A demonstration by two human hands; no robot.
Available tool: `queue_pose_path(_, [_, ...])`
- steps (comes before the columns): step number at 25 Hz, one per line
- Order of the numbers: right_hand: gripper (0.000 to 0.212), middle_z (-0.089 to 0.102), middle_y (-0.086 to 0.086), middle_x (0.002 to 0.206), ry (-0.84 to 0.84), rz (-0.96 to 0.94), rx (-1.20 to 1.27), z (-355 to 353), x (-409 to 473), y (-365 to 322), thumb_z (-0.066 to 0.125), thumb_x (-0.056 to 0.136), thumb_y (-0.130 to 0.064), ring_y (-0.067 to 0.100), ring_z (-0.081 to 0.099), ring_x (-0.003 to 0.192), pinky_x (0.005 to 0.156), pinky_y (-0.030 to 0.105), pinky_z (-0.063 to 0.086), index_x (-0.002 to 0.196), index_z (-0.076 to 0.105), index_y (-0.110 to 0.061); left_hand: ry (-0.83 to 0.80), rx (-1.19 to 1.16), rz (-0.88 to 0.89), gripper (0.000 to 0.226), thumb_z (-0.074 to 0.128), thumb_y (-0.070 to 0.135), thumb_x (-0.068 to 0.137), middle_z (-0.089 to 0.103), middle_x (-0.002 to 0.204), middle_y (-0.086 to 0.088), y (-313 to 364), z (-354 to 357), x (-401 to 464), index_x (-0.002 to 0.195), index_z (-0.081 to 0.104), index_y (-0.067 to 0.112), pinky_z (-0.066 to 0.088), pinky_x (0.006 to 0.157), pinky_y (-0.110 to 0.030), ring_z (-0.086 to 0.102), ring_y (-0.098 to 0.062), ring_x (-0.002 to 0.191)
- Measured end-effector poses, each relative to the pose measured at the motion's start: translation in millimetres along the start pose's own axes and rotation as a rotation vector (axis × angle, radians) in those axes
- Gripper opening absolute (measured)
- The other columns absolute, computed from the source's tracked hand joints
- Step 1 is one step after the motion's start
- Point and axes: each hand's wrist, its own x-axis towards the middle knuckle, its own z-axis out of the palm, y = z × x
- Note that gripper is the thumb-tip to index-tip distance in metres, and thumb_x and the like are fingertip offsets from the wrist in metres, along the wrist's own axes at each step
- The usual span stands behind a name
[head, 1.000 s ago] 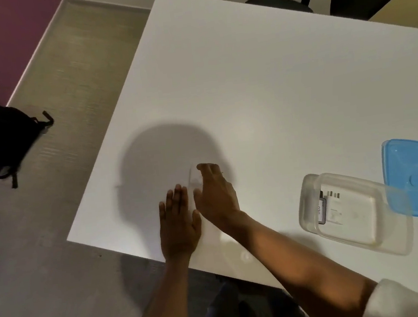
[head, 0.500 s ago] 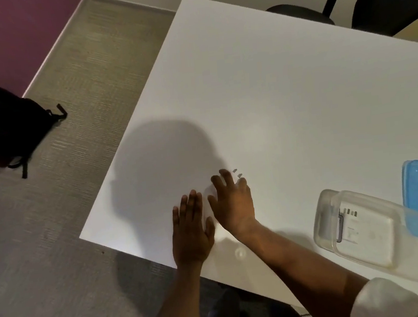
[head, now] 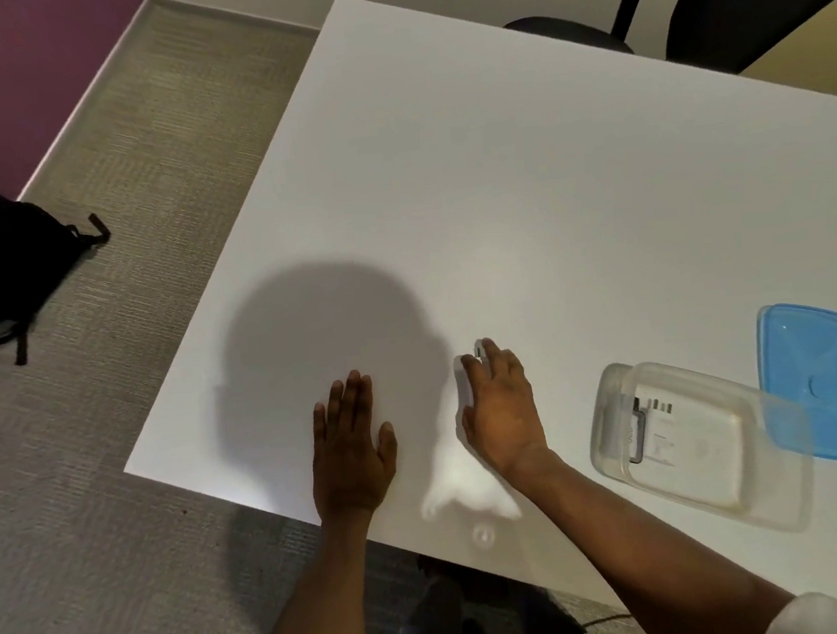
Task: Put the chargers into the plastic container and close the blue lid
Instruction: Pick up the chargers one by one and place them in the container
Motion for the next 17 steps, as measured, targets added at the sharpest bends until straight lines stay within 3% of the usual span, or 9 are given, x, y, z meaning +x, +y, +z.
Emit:
queue_pose_path(2, [0.064, 0.025, 0.017, 0.157, -0.008, 0.028, 0.039, -5, -8, 11, 0.057, 0.079, -0.005, 0.042, 0.027, 0.140, 0.115, 0.046, 0.028, 0.140, 0.040, -0.014, 0.009, 0.008, 0.008, 0.067, 0.038, 0.038, 0.096, 0.020, 0.164, -0.002, 1, 1, -1, 0.156, 0.018, 0.018, 0.015, 0.124, -0.046, 0.013, -0.020, 0.153])
queue_pose_path(5, [0.073, 0.018, 0.016, 0.157, -0.011, 0.116, 0.163, -11, -20, 31, 0.059, 0.078, -0.004, 0.042, 0.042, 0.124, 0.103, 0.046, 0.041, 0.144, 0.033, -0.021, 0.022, 0.030, 0.017, 0.066, 0.033, 0.039, 0.096, 0.018, 0.164, -0.004, 2, 1, -2, 0.156, 0.018, 0.015, 0.014, 0.124, -0.047, 0.014, -0.023, 0.153])
queue_pose_path(9, [0.074, 0.036, 0.010, 0.142, -0.042, 0.085, 0.172, -15, -33, 55, 0.066, 0.072, -0.009, 0.038, 0.051, 0.107, 0.085, 0.044, 0.050, 0.138, 0.036, -0.024, -0.061, 0.078, 0.074, 0.073, 0.032, 0.043, 0.096, 0.004, 0.166, -0.010, 24, 10, 2, 0.156, 0.007, 0.010, 0.010, 0.125, -0.047, 0.002, -0.027, 0.154])
queue_pose_path(13, [0.064, 0.049, 0.008, 0.116, -0.054, 0.120, 0.414, -28, -46, 66, 0.072, 0.065, -0.026, 0.032, 0.056, 0.100, 0.082, 0.035, 0.047, 0.123, 0.045, -0.024, -0.134, 0.075, 0.146, 0.073, 0.033, 0.041, 0.098, -0.002, 0.166, -0.009, 71, 29, -3, 0.156, 0.002, 0.010, 0.008, 0.125, -0.047, -0.003, -0.025, 0.154])
queue_pose_path(17, [0.069, 0.047, -0.004, 0.118, 0.103, 0.123, 0.590, -55, -69, 72, 0.079, 0.066, -0.037, 0.012, 0.047, 0.100, 0.078, 0.024, 0.042, 0.124, 0.044, -0.025, -0.171, 0.108, 0.198, 0.071, 0.029, 0.043, 0.099, -0.003, 0.166, -0.009, 107, 46, -4, 0.156, 0.002, 0.010, 0.006, 0.126, -0.046, -0.005, -0.024, 0.154])
